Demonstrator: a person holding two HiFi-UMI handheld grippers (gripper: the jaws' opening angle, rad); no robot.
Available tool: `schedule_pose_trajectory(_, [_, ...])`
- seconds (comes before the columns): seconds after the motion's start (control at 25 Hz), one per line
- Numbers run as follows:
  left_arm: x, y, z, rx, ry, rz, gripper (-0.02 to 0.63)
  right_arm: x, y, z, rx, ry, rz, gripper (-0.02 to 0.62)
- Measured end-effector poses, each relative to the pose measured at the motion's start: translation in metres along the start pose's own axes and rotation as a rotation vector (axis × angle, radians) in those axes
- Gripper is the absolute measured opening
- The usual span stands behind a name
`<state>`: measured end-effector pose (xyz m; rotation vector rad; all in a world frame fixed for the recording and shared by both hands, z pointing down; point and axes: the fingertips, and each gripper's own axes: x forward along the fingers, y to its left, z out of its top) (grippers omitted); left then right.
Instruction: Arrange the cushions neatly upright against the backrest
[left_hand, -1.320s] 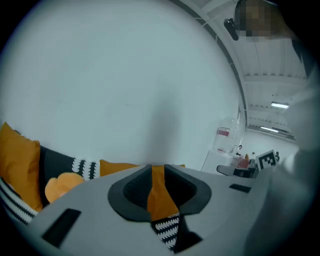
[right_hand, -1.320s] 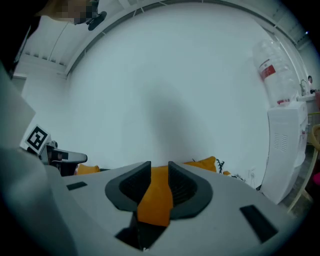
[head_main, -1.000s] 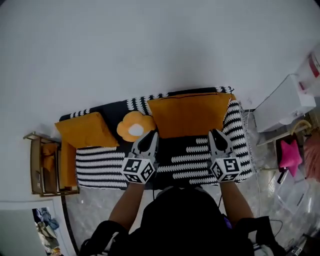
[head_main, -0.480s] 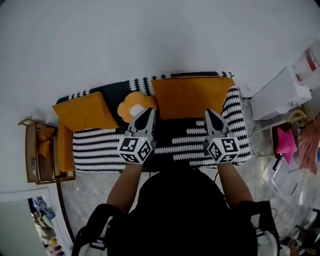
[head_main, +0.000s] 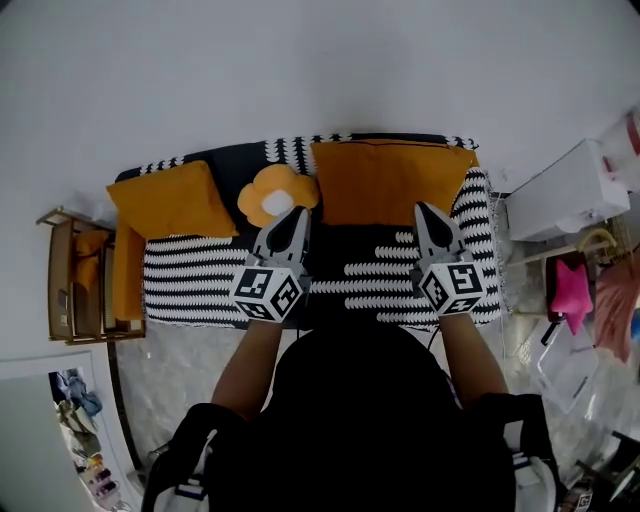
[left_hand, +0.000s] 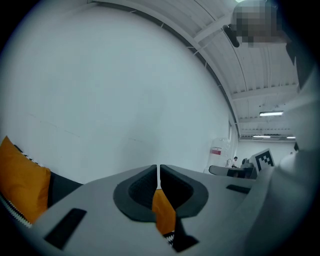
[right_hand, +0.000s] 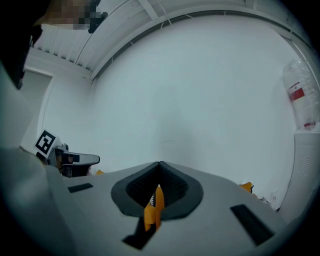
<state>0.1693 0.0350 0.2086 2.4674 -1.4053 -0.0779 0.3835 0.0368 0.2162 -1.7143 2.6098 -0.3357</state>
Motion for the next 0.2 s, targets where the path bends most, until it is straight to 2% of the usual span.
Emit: schedule_pose_trajectory(0.2, [0.0037, 0.0021, 0.0010, 0.000, -0.002, 0.004, 0.034, 0.0060, -0.0019, -0.0006, -0.002, -0.003, 0.006, 0.028])
